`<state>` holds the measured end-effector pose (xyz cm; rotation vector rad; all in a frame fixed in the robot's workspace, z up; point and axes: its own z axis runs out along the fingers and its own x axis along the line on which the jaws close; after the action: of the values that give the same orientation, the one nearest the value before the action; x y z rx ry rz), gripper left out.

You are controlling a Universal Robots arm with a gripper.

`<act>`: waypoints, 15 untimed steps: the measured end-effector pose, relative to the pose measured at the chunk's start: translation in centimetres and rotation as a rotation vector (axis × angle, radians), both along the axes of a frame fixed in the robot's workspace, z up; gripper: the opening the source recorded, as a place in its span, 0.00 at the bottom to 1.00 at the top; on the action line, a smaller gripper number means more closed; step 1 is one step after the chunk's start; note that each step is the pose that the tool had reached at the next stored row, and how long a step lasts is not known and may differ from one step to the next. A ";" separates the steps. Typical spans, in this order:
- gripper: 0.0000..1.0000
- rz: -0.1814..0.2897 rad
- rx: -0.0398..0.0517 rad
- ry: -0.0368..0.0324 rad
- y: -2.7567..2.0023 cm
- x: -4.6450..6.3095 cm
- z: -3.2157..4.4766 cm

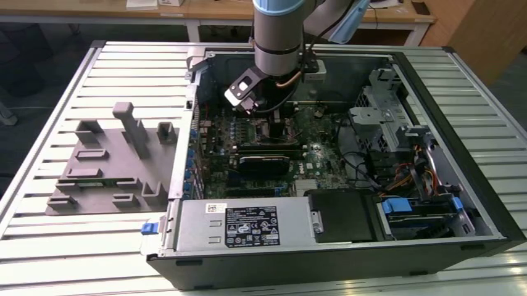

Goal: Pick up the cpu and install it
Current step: 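Place the cpu into insertion slot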

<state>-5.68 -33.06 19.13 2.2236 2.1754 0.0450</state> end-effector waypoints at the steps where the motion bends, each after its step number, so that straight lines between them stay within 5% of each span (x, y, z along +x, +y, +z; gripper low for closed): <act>1: 0.62 0.000 0.0002 -0.0001 0.00 0.0 0.09; 15: 0.62 0.000 0.0003 -0.0002 0.00 0.0 2.93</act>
<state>-5.67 -33.06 22.06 2.2237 2.1754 0.0455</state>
